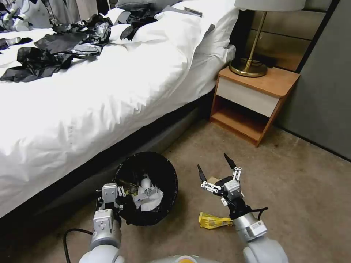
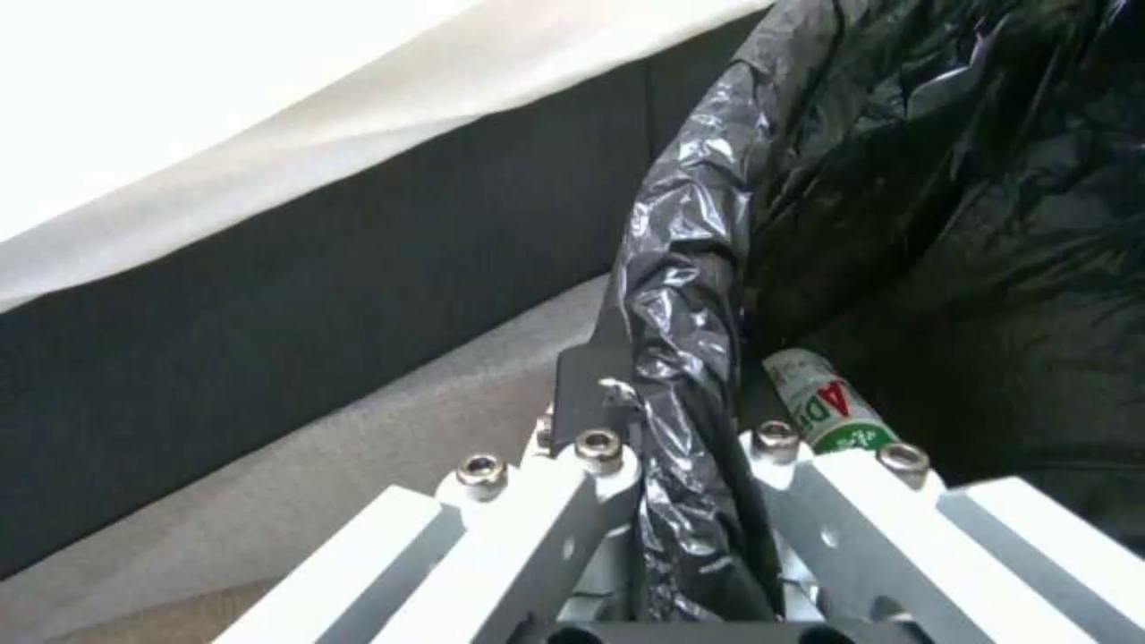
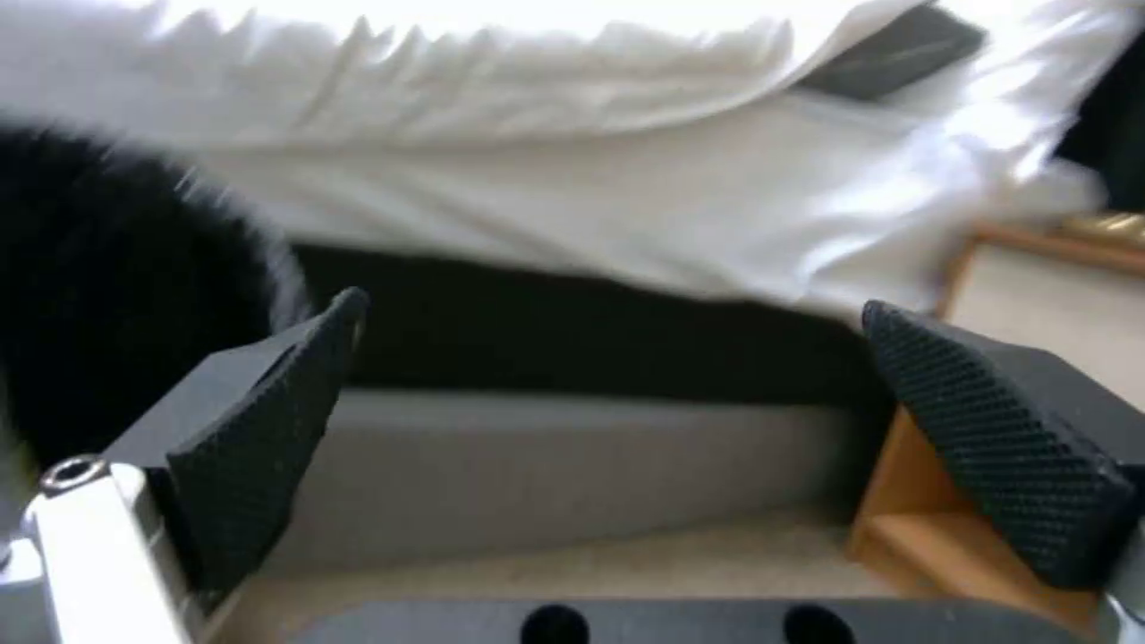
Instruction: Pick up the trash bin, then pick up the garbage from the floor and place it into the trash bin.
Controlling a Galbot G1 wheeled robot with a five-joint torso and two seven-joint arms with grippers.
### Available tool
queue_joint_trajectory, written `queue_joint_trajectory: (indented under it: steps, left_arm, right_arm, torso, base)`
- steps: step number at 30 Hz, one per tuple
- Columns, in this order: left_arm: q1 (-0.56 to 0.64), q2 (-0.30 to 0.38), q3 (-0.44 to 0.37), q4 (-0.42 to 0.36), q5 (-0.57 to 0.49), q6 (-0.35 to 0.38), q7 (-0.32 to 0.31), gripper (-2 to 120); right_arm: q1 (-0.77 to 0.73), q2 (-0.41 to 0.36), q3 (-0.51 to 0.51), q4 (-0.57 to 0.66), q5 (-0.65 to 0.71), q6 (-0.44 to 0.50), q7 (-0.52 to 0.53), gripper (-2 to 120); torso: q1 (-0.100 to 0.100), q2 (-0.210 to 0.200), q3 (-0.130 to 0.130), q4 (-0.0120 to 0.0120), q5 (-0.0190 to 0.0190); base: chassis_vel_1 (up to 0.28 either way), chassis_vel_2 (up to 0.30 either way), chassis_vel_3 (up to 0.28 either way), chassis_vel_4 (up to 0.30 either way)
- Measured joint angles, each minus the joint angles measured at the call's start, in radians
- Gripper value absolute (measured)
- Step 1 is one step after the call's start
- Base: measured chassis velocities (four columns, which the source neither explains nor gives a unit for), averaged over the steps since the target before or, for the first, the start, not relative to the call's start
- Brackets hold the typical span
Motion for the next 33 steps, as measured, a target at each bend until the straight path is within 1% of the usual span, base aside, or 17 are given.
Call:
queue_joint_trajectory:
  steps: [2, 4, 6, 7, 8, 9, 10, 11, 13, 15, 16, 18, 20, 22, 23, 26, 33]
  left_arm:
    - [0.001, 0.001, 0.0, 0.0, 0.001, 0.0, 0.0, 1]
    - [0.001, 0.001, 0.0, 0.0, 0.002, 0.0, 0.0, 1]
    - [0.002, 0.0, 0.002, 0.0, 0.004, -0.001, 0.001, 1]
    - [0.003, -0.001, 0.003, 0.0, 0.005, -0.002, 0.001, 1]
    - [0.003, -0.001, 0.003, 0.0, 0.005, -0.002, 0.001, 1]
    - [0.003, -0.001, 0.004, 0.0, 0.007, -0.002, 0.001, 1]
    - [0.004, -0.001, 0.005, 0.0, 0.009, -0.002, 0.001, 1]
    - [0.004, -0.001, 0.005, 0.0, 0.009, -0.002, 0.001, 1]
    - [0.005, -0.002, 0.007, 0.0, 0.012, -0.003, 0.001, 1]
    - [0.008, -0.003, 0.007, -0.002, 0.015, -0.003, 0.001, 1]
    - [0.008, -0.003, 0.007, -0.002, 0.015, -0.003, 0.001, 1]
    - [0.012, -0.003, 0.007, -0.007, 0.017, -0.004, 0.001, 1]
    - [0.013, -0.002, 0.007, -0.008, 0.017, -0.004, 0.001, 1]
    - [0.016, -0.002, 0.006, -0.011, 0.018, -0.004, 0.001, 1]
    - [0.016, -0.002, 0.006, -0.011, 0.018, -0.004, 0.001, 1]
    - [0.018, -0.003, 0.007, -0.012, 0.02, -0.005, 0.001, 1]
    - [0.018, -0.003, 0.01, -0.013, 0.024, -0.005, 0.001, 1]
  right_arm:
    - [0.008, -0.047, 0.006, -0.043, 0.021, -0.001, -0.054, 100]
    - [0.009, -0.052, 0.006, -0.048, 0.022, -0.001, -0.057, 100]
    - [0.02, -0.149, -0.002, -0.112, 0.032, -0.005, -0.114, 100]
    - [0.024, -0.182, -0.008, -0.134, 0.034, -0.008, -0.134, 100]
    - [0.024, -0.182, -0.008, -0.134, 0.034, -0.008, -0.134, 100]
    - [0.032, -0.219, -0.019, -0.166, 0.035, -0.01, -0.163, 100]
    - [0.04, -0.239, -0.027, -0.192, 0.035, -0.01, -0.185, 100]
    - [0.04, -0.239, -0.027, -0.192, 0.035, -0.01, -0.185, 100]
    - [0.064, -0.262, -0.037, -0.256, 0.03, -0.006, -0.246, 100]
    - [0.098, -0.268, -0.043, -0.338, 0.02, 0.008, -0.314, 100]
    - [0.098, -0.268, -0.043, -0.338, 0.02, 0.008, -0.314, 100]
    - [0.132, -0.267, -0.044, -0.421, 0.009, 0.019, -0.371, 100]
    - [0.143, -0.265, -0.043, -0.446, 0.004, 0.026, -0.385, 100]
    - [0.184, -0.251, -0.039, -0.528, -0.013, 0.044, -0.427, 100]
    - [0.184, -0.251, -0.039, -0.528, -0.013, 0.044, -0.427, 100]
    - [0.215, -0.231, -0.025, -0.587, -0.029, 0.052, -0.453, 100]
    - [0.253, -0.204, -0.017, -0.671, -0.043, 0.055, -0.458, 100]
  torso:
    - [0.0, 0.0, 0.0, 0.0, 0.0001]
    - [0.0, 0.0, 0.0, 0.0, 0.0002]
    - [0.0, 0.0, 0.0, 0.0001, 0.0002]
    - [0.0, 0.0, 0.0, 0.0001, 0.0]
    - [0.0, 0.0, 0.0, 0.0001, 0.0]
    - [0.0, 0.0, 0.0, 0.0, -0.0001]
    - [0.0, 0.0, 0.0, 0.0001, 0.0]
    - [0.0, 0.0, 0.0, 0.0001, 0.0]
    - [0.0, 0.0, 0.0, 0.0, 0.0001]
    - [0.0, 0.0, 0.0, 0.0001, 0.0001]
    - [0.0, 0.0, 0.0, 0.0001, 0.0001]
    - [0.0, 0.0, 0.0, 0.0001, 0.0001]
    - [0.0, 0.0, 0.0, 0.0001, 0.0]
    - [0.0, 0.0, 0.0, 0.0001, -0.0001]
    - [0.0, 0.0, 0.0, 0.0001, -0.0001]
    - [0.0, 0.0, 0.0, 0.0, -0.0001]
    - [0.0, 0.0, 0.0, 0.0001, -0.0002]
  base:
    - [0.0, 0.0, 0.0, 0.0]
    - [0.0, 0.0, 0.0, 0.0]
    - [0.0, 0.0, 0.0, 0.0]
    - [0.0, 0.0, 0.0, 0.0]
    - [0.0, 0.0, 0.0, 0.0]
    - [0.0, 0.0, 0.0, 0.0]
    - [0.0, 0.0, 0.0, 0.0]
    - [0.0, 0.0, 0.0, 0.0]
    - [0.0, 0.0, 0.0, 0.0]
    - [0.0, 0.0, 0.0, 0.0]
    - [0.0, 0.0, 0.0, 0.0]
    - [0.0, 0.0, 0.0, 0.0]
    - [0.0, 0.0, 0.0, 0.0]
    - [0.0, 0.0, 0.0, 0.0]
    - [0.0, 0.0, 0.0, 0.0]
    - [0.0, 0.0, 0.0, 0.0]
    - [0.0, 0.0, 0.0, 0.0]
